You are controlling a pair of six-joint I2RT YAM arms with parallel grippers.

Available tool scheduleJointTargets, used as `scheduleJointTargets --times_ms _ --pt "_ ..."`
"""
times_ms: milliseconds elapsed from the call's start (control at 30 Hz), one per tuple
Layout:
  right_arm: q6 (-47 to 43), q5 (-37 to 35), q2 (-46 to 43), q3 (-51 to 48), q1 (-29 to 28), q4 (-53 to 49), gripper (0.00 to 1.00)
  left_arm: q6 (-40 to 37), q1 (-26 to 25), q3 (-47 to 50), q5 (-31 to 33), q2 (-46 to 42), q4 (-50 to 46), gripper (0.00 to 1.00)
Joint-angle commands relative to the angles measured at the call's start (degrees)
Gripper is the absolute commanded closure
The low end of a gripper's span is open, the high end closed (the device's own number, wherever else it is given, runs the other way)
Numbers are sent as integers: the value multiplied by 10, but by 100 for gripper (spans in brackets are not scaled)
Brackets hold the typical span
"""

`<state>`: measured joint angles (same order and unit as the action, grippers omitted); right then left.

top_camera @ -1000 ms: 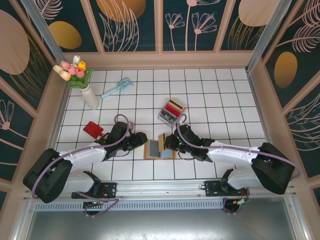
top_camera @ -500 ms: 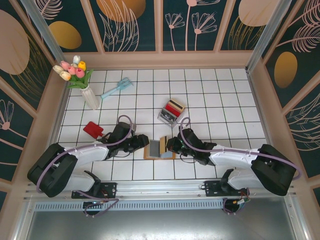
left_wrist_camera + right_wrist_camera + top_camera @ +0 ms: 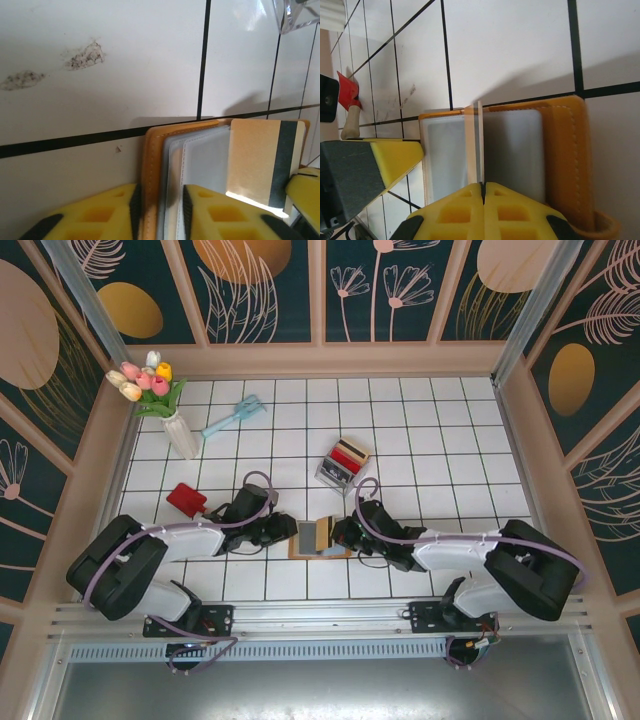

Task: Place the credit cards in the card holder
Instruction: Insert the credit card into the card slot.

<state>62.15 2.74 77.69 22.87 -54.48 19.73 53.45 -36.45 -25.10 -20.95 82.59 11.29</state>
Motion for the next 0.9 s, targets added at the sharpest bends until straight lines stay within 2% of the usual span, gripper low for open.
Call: scheduleJointTargets --times_ms 0,333,567,733,867 --pt "11 20 21 -9 -4 36 100 -8 -6 -12 -8 13 -8 72" --pt "-10 38 44 13 -7 16 100 -6 -8 -13 -1 22 -8 74" --pt "-38 42 5 15 2 -34 100 -8 -8 -15 8 26 -17 75" --pt "-50 69 -23 0 19 -33 100 -10 -8 -20 7 31 -18 75" --pt "-60 101 -12 3 30 -21 100 -10 -7 -24 5 32 -19 75"
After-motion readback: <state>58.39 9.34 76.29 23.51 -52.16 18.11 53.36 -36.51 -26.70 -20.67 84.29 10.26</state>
